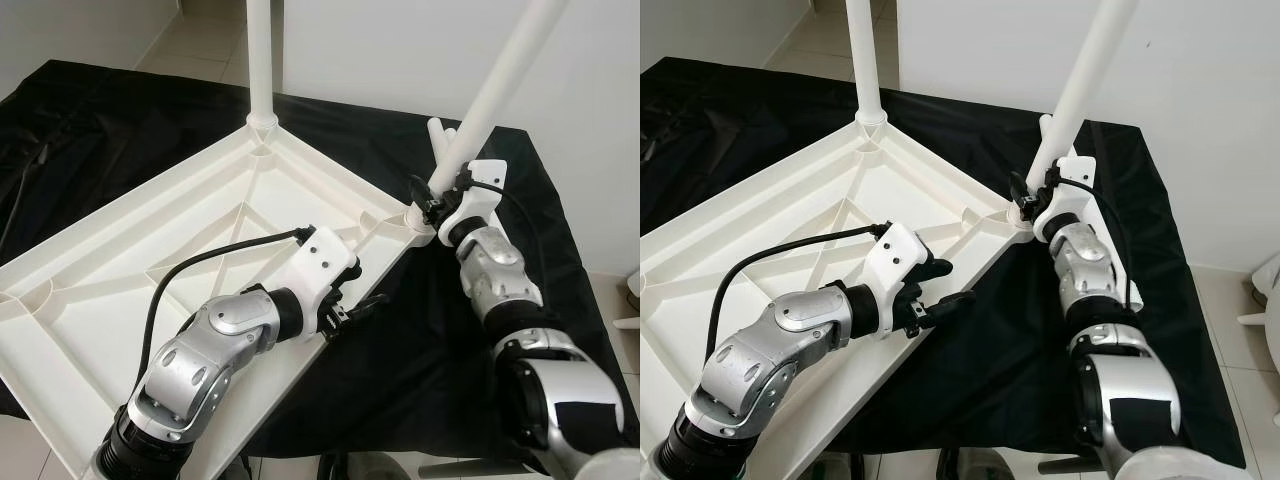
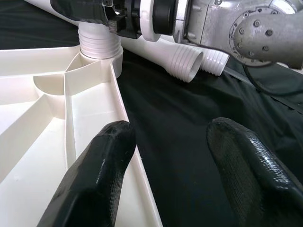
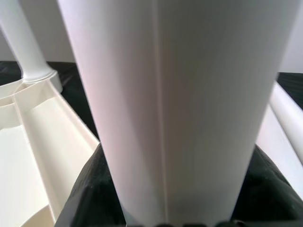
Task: Building children table
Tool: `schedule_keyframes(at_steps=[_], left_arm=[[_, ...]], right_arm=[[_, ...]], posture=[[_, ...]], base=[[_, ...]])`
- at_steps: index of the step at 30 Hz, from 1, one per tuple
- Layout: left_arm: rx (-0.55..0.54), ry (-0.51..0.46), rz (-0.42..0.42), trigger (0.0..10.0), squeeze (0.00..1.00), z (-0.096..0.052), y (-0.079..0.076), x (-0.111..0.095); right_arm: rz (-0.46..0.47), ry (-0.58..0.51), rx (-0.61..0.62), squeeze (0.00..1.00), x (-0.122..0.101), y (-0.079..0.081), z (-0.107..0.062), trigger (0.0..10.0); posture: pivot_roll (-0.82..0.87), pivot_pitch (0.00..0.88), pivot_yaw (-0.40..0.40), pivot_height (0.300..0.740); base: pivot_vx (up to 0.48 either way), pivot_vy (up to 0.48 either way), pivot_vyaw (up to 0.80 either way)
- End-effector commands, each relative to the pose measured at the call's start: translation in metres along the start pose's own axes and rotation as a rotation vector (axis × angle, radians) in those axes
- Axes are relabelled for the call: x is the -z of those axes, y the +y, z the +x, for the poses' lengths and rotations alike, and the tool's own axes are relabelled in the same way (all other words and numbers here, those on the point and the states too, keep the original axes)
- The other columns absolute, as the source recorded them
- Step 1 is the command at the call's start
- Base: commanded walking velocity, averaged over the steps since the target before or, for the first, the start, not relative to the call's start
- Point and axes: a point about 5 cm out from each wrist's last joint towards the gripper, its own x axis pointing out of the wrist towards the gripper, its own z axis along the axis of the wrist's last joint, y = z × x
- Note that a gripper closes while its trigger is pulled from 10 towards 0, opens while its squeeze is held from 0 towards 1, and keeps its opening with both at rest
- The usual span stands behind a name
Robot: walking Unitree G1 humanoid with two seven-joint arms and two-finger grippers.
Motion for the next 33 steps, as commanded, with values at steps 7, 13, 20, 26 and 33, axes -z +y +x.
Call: schedule_keyframes(at_steps=[7,13,20,26,33], left_arm=[[-0.007,-0.001,-0.011,10.0,0.0,0.0,-0.004,0.0],[-0.005,-0.002,-0.014,10.0,0.0,0.0,-0.005,0.0],[-0.007,-0.003,-0.018,10.0,0.0,0.0,-0.006,0.0],[-0.009,-0.003,-0.023,10.0,0.0,0.0,-0.007,0.0],[-0.01,-0.002,-0.026,10.0,0.0,0.0,-0.007,0.001]], right_arm=[[0.016,0.055,0.201,0.0,0.012,-0.006,-0.009,0.0],[0.003,0.104,0.286,0.0,0.016,-0.003,-0.011,0.0],[0.007,0.155,0.407,0.0,0.021,0.001,-0.017,0.0],[0.02,0.153,0.487,0.0,0.018,0.01,-0.021,0.0],[0.046,0.161,0.585,0.0,0.013,0.01,-0.027,0.0]], posture=[[0.08,0.099,-0.073,0.74],[0.08,0.1,-0.076,0.74],[0.08,0.104,-0.082,0.74],[0.08,0.107,-0.084,0.74],[0.08,0.109,-0.083,0.74]], base=[[0.0,0.0,0.0],[0.0,0.0,0.0],[0.0,0.0,0.0],[0.0,0.0,0.0],[0.0,0.0,0.0]])
